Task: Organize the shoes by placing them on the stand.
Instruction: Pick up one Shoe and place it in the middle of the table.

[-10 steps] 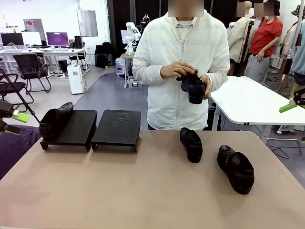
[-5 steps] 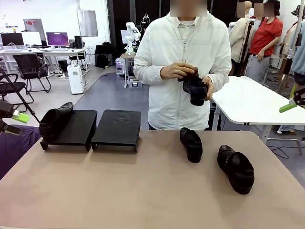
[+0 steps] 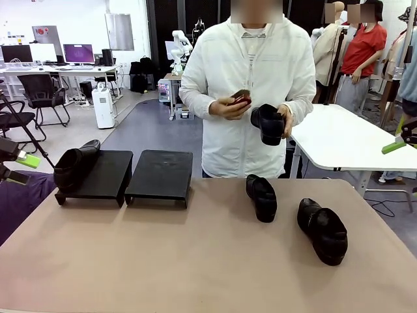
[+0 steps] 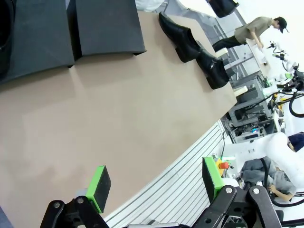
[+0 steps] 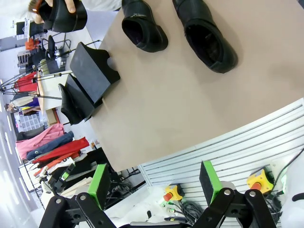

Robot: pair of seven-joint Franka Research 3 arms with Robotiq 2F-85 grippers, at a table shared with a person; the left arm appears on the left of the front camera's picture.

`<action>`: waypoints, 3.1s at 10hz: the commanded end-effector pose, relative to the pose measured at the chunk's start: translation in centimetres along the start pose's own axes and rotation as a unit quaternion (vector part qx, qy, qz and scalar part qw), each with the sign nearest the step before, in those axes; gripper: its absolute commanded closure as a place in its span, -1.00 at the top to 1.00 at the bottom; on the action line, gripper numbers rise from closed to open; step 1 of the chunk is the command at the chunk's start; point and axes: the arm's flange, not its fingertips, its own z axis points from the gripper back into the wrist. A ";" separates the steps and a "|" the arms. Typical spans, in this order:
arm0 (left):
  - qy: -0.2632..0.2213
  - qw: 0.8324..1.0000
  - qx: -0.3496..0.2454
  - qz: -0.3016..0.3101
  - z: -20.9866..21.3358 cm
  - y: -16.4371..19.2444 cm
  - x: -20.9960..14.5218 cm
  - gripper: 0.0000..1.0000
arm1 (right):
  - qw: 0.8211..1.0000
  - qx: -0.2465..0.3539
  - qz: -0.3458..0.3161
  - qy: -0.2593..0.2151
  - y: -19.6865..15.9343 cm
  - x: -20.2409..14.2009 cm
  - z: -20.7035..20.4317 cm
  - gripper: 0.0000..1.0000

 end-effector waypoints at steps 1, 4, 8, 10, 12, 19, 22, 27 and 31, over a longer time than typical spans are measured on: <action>-0.006 1.000 -0.004 -0.011 -0.2 0.1 -0.3 1.00 | 0.997 -0.050 -0.026 -0.045 2.8 0.9 -1.8 1.00; -0.006 1.000 -0.004 -0.011 -0.2 0.1 -0.3 1.00 | 0.988 -0.113 0.073 -0.079 9.6 3.8 -9.8 1.00; -0.006 1.000 -0.004 -0.011 -0.2 0.1 -0.3 1.00 | 0.988 -0.129 0.057 0.060 8.6 5.1 -1.4 1.00; -0.006 1.000 -0.004 -0.011 -0.2 0.1 -0.3 1.00 | 0.990 -0.116 0.031 0.078 5.8 5.2 3.7 1.00; -0.006 1.000 -0.004 -0.011 -0.2 0.1 -0.3 1.00 | 0.985 -0.123 0.055 0.104 6.1 6.6 0.8 1.00; -0.006 1.000 -0.004 -0.011 -0.2 0.1 -0.3 1.00 | 0.915 -0.209 0.237 0.250 0.1 3.8 17.3 1.00; -0.006 1.000 -0.004 -0.011 -0.2 0.1 -0.3 1.00 | 0.930 -0.171 0.235 0.225 -3.2 3.7 18.7 1.00; -0.006 1.000 -0.004 -0.011 -0.2 0.1 -0.3 1.00 | 0.930 -0.180 0.224 0.228 -3.9 3.5 19.2 1.00; -0.006 1.000 -0.004 -0.011 -0.2 0.1 -0.3 1.00 | 0.804 -0.313 0.351 0.365 8.5 9.6 5.3 1.00</action>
